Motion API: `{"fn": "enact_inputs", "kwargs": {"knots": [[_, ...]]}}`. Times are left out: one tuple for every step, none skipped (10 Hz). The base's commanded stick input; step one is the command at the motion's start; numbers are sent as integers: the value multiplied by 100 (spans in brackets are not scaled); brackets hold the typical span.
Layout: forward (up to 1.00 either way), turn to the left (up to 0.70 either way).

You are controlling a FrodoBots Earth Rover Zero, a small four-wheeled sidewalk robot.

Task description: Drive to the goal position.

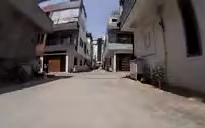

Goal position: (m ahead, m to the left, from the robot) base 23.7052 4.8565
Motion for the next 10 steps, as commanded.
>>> {"fn": "enact_inputs", "kwargs": {"knots": [[50,0],[50,0],[50,0],[50,0],[50,0],[50,0],[50,0],[50,0],[50,0],[50,0]]}}
